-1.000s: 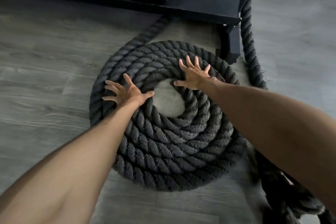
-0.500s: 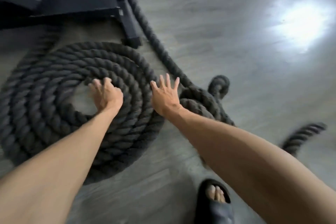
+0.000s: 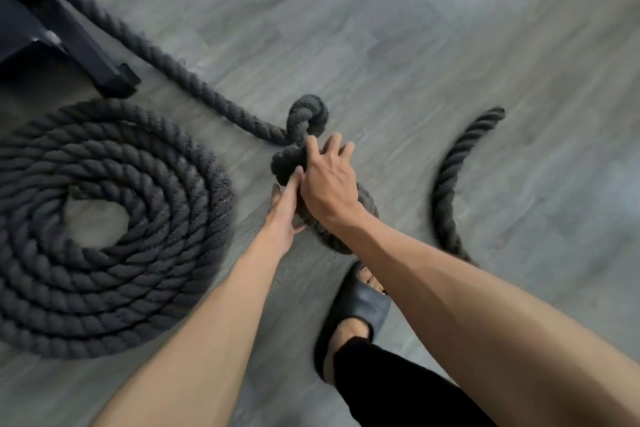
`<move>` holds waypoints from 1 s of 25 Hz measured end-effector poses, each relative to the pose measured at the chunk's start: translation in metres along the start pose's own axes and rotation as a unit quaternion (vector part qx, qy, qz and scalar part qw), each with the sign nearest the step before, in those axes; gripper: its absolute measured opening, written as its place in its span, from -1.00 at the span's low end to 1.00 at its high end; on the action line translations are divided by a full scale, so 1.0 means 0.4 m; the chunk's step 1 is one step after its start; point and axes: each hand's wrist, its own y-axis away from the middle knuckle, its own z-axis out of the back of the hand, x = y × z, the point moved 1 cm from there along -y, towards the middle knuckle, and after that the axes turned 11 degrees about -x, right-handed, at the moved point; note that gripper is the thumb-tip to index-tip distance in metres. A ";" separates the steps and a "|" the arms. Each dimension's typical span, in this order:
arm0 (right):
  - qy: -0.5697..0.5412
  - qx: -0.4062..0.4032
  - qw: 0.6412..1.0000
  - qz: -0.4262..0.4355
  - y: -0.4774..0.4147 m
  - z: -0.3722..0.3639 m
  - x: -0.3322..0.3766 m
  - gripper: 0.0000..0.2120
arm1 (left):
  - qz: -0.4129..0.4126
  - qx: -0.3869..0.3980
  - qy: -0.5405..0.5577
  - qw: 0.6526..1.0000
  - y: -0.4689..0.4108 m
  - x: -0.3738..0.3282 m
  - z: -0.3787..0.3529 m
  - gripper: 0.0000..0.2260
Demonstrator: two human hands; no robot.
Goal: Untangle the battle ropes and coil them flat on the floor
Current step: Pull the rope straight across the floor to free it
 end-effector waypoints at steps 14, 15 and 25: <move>-0.151 0.096 0.979 -0.099 0.322 0.220 -0.073 -0.69 | 0.075 -0.220 -0.186 0.955 0.265 -0.053 -0.049 -0.52; -0.167 0.094 0.973 -0.130 0.314 0.206 -0.076 -0.67 | 0.054 -0.220 -0.199 0.954 0.227 -0.050 -0.029 -0.45; -0.173 0.223 0.866 -0.412 0.323 -0.036 -0.246 -0.32 | 0.178 -0.152 -0.278 0.932 0.143 -0.149 0.083 -0.88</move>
